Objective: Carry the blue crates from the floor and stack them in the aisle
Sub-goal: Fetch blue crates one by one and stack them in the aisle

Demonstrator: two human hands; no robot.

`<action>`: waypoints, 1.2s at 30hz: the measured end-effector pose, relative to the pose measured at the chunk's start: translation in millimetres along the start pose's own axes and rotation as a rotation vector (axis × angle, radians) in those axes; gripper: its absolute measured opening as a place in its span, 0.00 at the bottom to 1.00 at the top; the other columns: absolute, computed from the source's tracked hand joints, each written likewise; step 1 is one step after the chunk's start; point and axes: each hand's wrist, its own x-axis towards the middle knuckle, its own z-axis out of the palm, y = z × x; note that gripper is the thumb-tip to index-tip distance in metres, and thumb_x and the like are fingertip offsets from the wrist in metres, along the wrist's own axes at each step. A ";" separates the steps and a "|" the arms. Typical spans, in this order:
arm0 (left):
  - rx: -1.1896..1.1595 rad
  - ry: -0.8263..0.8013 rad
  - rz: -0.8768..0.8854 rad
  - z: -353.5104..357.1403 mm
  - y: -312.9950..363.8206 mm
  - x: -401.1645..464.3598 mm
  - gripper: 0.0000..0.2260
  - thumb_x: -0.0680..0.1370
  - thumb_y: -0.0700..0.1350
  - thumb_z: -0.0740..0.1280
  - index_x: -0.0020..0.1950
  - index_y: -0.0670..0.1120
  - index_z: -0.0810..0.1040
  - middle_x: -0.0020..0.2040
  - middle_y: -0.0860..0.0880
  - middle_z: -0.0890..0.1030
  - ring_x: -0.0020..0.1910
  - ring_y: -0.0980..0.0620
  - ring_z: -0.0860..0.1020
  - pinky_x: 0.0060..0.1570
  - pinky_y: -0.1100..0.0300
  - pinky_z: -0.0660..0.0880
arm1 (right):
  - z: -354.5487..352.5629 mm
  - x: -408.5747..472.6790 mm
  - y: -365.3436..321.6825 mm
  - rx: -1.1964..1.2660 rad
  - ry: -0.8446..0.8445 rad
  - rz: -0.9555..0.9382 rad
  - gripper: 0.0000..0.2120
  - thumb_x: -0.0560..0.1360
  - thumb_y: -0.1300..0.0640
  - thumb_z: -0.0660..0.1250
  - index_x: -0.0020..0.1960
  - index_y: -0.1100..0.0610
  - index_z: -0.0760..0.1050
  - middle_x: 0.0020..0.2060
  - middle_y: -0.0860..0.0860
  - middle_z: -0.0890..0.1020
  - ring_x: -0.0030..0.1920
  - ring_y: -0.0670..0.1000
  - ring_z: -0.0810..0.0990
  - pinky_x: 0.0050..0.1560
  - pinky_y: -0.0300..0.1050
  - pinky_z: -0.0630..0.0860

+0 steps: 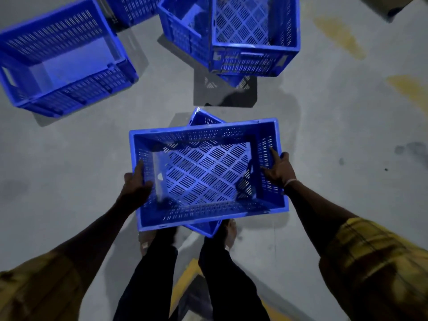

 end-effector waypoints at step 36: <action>-0.178 0.796 0.382 -325.0 22.4 -328.1 0.17 0.80 0.55 0.55 0.69 0.65 0.65 0.52 0.55 0.80 0.43 0.63 0.75 0.43 0.63 0.68 | -211.3 -255.9 -324.3 -0.034 0.268 -0.800 0.29 0.72 0.61 0.67 0.73 0.52 0.71 0.51 0.59 0.72 0.35 0.59 0.75 0.41 0.52 0.75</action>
